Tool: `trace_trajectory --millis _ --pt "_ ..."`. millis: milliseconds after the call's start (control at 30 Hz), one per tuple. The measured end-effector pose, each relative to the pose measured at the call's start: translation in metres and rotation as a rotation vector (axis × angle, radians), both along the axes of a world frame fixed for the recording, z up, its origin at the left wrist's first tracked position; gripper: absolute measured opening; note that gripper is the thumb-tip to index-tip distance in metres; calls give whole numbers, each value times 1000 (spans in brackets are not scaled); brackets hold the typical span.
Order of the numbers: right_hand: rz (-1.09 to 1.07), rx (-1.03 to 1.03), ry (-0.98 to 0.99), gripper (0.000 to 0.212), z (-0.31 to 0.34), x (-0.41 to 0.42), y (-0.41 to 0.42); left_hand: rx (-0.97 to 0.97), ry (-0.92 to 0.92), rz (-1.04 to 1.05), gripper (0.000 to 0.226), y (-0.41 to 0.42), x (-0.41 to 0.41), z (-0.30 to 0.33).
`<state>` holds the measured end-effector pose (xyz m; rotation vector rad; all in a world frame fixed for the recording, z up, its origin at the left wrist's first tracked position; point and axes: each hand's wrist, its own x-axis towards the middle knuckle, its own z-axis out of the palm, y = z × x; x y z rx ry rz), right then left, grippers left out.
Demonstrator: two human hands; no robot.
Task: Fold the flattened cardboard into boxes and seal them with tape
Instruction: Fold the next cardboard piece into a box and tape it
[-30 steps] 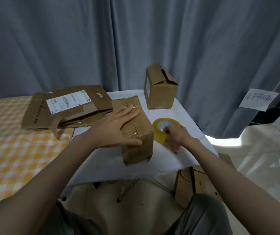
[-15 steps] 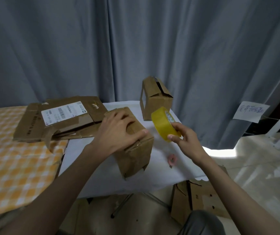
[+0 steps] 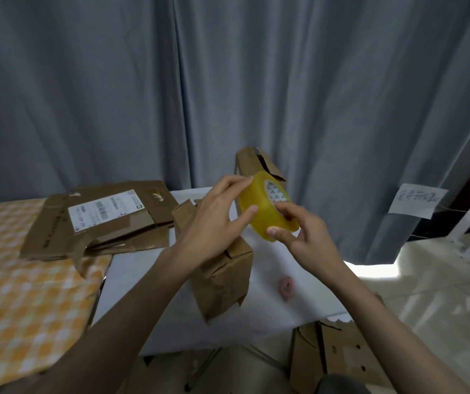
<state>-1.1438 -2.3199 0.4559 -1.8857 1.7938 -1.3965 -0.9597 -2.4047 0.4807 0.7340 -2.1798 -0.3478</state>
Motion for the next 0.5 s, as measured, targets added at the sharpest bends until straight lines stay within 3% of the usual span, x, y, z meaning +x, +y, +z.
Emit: trace_trajectory --millis 200,367,500 --pt "-9 16 -72 38 11 6 7 -112 59 49 39 16 -8 -3" --pt "-2 70 -41 49 12 5 12 -45 229 89 17 14 -11 6" --pt "1 75 -63 36 22 7 16 103 305 77 13 12 -11 18"
